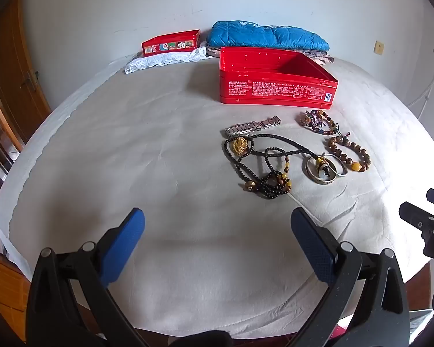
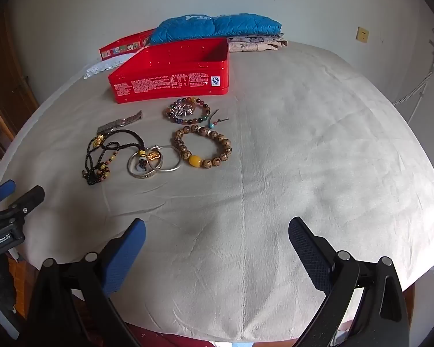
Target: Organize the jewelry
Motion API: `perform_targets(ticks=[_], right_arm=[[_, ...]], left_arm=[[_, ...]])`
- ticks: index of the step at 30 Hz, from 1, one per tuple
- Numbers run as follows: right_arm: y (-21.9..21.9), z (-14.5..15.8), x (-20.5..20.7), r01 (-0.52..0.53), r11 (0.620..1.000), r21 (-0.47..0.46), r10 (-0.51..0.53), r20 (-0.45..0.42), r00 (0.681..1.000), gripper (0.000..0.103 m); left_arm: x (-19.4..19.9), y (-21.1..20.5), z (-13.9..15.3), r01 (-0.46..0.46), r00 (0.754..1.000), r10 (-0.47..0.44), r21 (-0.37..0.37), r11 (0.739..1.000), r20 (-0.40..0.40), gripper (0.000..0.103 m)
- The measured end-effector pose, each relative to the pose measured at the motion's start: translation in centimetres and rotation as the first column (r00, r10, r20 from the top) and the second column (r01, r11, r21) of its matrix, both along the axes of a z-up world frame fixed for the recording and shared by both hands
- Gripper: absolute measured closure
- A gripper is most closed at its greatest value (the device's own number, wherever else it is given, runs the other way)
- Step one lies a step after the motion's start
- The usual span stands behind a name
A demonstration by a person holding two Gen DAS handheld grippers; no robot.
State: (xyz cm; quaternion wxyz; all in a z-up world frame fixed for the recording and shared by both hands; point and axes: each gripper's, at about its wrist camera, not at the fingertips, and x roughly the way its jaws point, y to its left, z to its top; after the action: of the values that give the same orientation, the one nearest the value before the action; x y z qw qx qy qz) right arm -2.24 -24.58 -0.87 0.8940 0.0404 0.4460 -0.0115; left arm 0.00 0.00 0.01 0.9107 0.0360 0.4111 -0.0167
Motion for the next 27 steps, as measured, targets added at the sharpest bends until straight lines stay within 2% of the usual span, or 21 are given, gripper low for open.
perform_targets(ticks=[27], right_arm=[[0.15,0.14,0.27,0.001,1.000,-0.005,-0.001,-0.002,1.000,0.004]], left_arm=[[0.08,0.05,0.20,0.000,1.000,0.000,-0.005,1.000,0.003,0.003]])
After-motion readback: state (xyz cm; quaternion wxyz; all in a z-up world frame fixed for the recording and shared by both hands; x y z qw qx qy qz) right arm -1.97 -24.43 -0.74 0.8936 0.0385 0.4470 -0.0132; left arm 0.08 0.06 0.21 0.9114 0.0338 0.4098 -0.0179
